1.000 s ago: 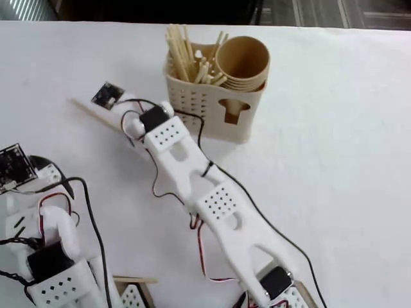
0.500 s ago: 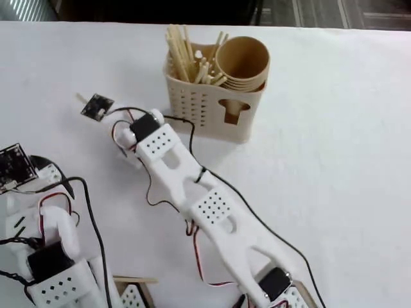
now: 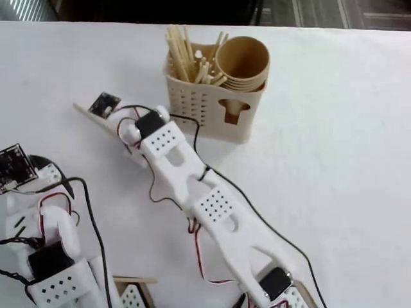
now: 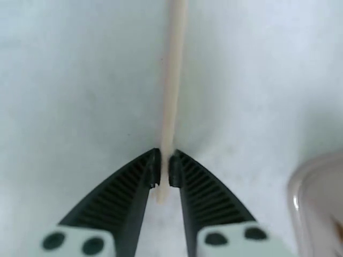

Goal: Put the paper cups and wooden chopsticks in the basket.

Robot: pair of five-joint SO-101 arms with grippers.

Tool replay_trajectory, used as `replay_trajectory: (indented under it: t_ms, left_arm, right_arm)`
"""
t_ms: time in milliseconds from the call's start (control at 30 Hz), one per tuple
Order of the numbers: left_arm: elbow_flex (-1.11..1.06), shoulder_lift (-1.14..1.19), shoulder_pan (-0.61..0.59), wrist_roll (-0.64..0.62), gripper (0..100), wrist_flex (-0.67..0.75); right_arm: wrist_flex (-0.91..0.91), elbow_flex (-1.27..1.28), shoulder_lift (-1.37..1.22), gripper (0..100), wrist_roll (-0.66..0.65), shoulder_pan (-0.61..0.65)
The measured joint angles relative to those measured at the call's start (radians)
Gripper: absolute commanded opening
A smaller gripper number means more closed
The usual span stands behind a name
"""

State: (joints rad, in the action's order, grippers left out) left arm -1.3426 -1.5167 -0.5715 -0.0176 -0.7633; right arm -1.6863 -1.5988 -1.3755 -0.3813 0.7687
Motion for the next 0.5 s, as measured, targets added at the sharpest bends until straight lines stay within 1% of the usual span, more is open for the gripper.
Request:
replay_trajectory:
  t_ms: [233, 333, 500]
  left_arm:
    - [-0.015, 0.0, 0.003, 0.0, 2, 0.037]
    - [-0.015, 0.0, 0.02, 0.0, 2, 0.037]
    - [-0.015, 0.0, 0.023, 0.0, 2, 0.037]
  right_arm:
    - [-0.023, 0.037, 0.035, 1.6, 0.0, -0.034]
    - [-0.023, 0.14, 0.094, 1.6, -0.012, -0.043]
    - [-0.023, 0.405, 0.27, 1.7, -0.017, -0.044]
